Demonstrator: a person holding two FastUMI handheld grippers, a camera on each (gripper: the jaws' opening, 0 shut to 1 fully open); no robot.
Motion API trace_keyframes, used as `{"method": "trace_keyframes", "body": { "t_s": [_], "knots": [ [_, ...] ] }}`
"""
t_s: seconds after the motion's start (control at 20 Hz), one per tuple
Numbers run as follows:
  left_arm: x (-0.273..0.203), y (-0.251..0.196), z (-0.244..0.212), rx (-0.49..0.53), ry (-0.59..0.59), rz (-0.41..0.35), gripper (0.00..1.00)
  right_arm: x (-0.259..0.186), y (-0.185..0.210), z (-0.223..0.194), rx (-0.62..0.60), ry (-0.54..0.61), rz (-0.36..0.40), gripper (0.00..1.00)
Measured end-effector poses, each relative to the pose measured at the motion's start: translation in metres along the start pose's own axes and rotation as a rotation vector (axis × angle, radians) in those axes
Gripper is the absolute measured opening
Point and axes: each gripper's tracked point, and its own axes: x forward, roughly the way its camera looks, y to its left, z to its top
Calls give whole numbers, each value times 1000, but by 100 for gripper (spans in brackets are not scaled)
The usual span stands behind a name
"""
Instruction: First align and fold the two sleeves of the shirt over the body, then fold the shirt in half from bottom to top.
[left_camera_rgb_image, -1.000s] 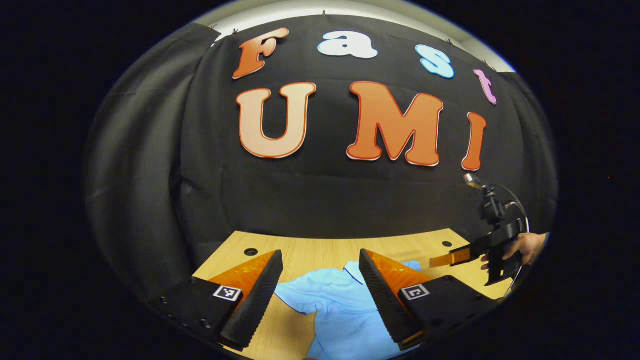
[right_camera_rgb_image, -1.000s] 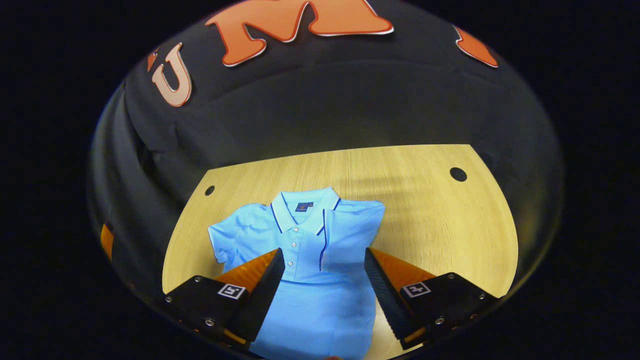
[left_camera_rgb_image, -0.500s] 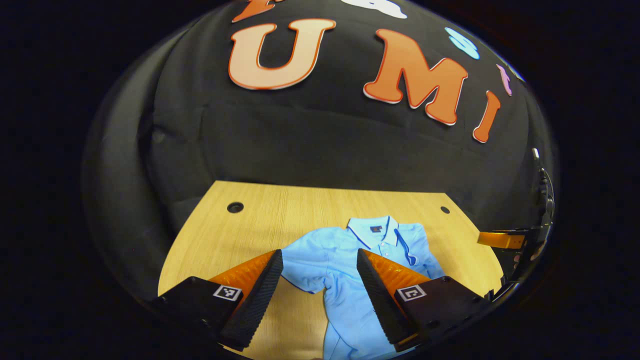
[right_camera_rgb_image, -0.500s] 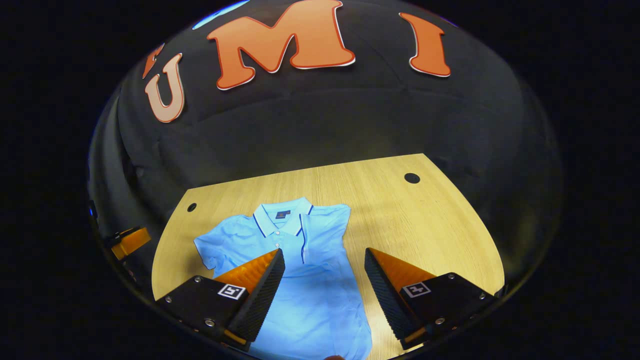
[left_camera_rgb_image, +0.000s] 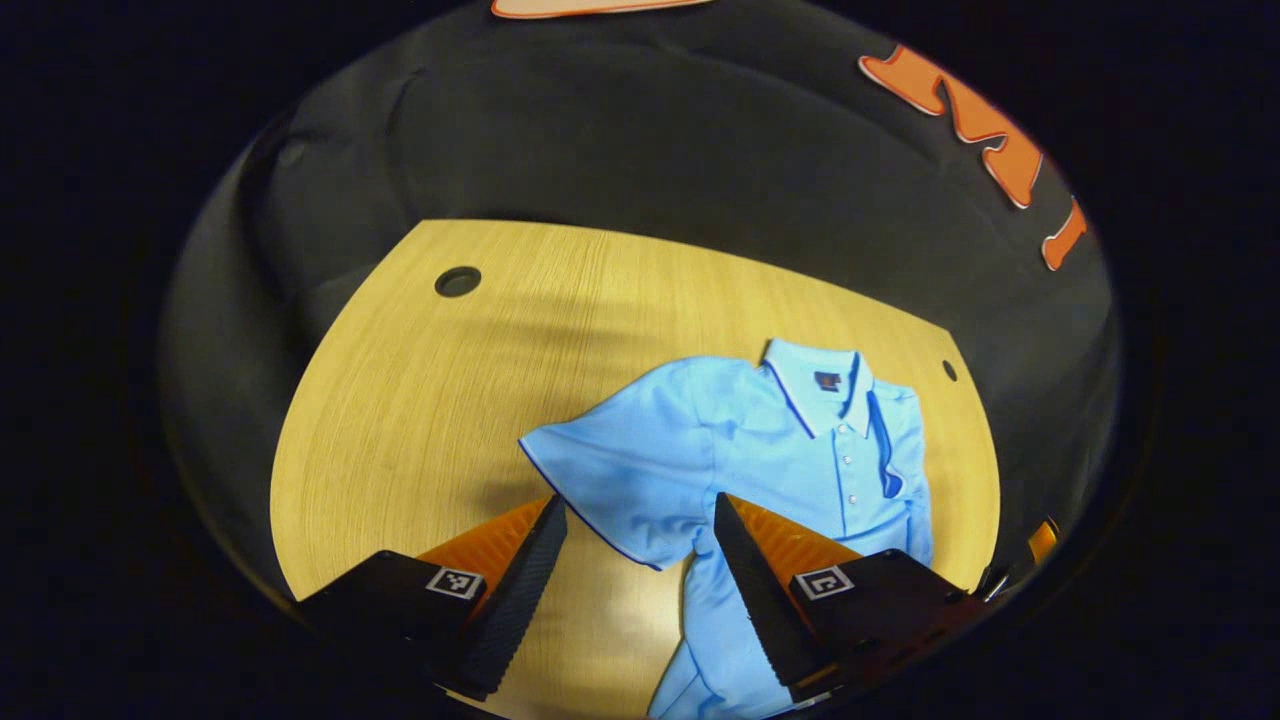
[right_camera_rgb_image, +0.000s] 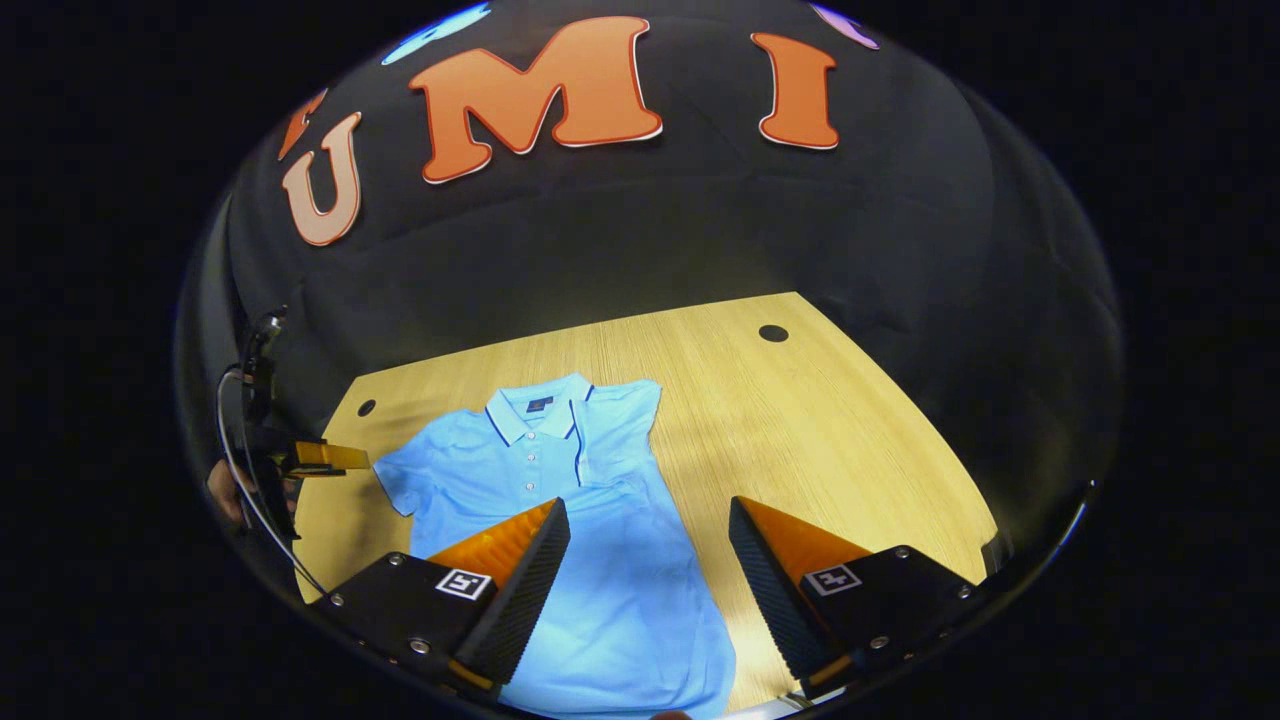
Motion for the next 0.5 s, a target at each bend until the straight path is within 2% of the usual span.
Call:
{"method": "trace_keyframes", "body": {
  "t_s": [0.2, 0.5],
  "knots": [
    [32, 16, -11, -12, 83, 63, 97, -12, -5, 4, -31, -38, -5, 98],
    [63, 33, -21, -8, 171, 166, 96, -31, -11, 2, -7, -57, -7, 98]
  ]
}}
